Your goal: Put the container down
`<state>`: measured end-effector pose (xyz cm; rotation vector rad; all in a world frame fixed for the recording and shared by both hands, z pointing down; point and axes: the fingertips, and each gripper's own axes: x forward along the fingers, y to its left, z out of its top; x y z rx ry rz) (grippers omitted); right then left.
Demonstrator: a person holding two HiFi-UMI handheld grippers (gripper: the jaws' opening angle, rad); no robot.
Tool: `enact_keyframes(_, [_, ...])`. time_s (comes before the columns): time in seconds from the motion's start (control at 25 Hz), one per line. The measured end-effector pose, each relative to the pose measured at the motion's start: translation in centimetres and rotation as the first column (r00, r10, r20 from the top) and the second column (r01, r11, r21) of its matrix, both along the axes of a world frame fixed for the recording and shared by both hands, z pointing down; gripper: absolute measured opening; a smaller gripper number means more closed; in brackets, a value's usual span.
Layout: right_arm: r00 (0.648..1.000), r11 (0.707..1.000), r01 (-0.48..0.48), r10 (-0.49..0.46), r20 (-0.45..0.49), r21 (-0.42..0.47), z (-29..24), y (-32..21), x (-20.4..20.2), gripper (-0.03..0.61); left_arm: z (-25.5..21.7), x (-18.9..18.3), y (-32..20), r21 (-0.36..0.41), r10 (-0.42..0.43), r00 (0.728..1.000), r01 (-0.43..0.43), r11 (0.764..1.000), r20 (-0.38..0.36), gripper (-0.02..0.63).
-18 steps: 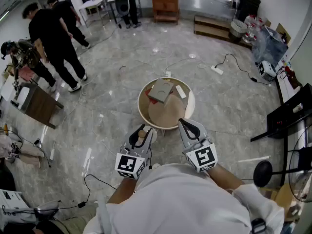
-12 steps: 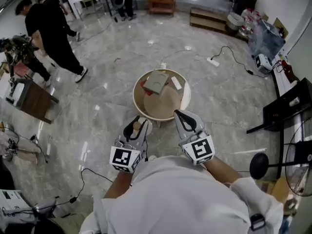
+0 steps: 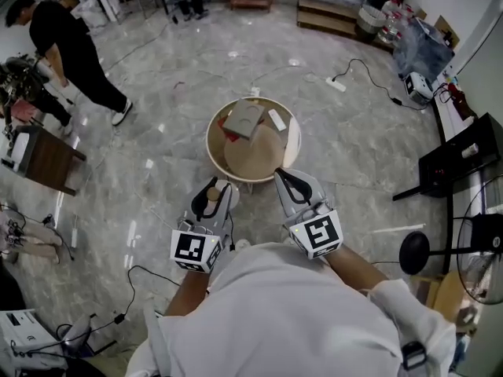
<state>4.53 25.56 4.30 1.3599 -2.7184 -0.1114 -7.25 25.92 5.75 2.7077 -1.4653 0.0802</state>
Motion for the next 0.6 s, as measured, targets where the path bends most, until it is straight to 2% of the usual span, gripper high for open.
enact_keyframes(0.6, [0.997, 0.997, -0.072, 0.072, -0.010, -0.012, 1.3, -3.0, -2.5, -0.001, 1.2, -2.5, -3.7, 0.006, 0.063, 0.998, -0.063, 0.998, 0.029, 0.123])
